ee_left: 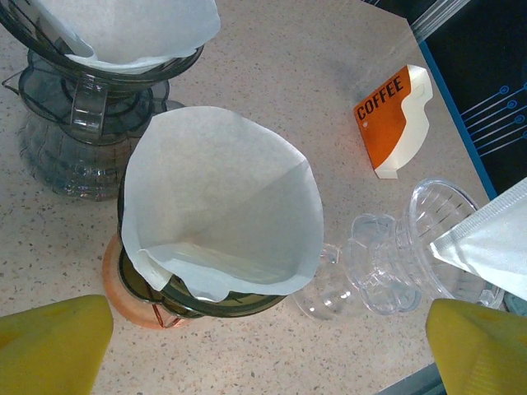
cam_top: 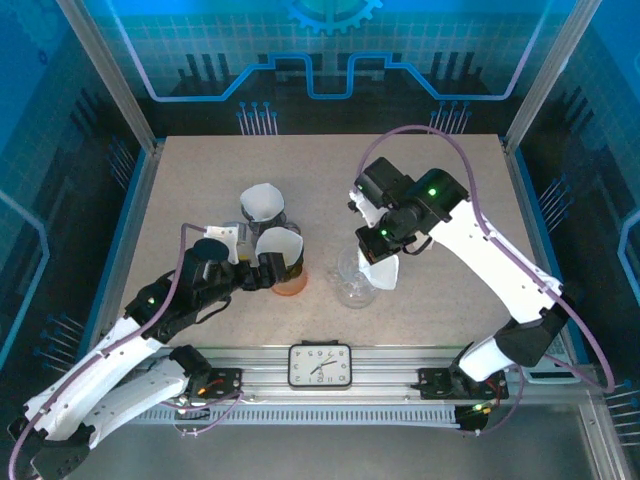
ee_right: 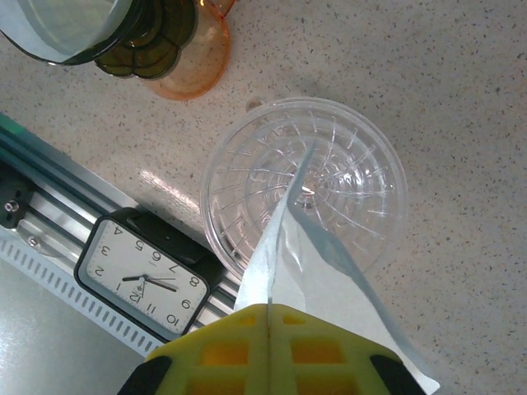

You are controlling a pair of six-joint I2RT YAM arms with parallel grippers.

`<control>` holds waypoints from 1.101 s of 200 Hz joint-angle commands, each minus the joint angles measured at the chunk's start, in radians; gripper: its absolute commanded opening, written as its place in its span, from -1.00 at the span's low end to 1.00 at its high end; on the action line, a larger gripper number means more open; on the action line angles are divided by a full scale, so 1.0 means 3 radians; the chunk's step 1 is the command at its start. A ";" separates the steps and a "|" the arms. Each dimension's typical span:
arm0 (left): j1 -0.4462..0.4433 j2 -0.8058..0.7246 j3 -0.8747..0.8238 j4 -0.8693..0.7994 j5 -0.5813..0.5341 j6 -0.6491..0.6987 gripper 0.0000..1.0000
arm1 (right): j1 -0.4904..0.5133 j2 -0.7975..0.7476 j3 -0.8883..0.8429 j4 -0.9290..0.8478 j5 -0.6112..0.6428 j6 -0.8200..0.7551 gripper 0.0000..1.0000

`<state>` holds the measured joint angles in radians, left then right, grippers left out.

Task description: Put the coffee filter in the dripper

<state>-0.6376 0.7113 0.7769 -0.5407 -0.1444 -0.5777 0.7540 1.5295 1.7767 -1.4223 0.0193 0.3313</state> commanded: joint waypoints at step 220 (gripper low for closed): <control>0.0022 -0.0056 -0.0041 0.0023 0.0127 -0.0043 0.98 | 0.0039 0.0352 -0.0604 0.0648 -0.0128 -0.0101 -0.99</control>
<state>-0.6376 0.6983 0.7685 -0.5407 -0.1329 -0.5777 0.7601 1.6367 1.6192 -1.2606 0.0074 0.3016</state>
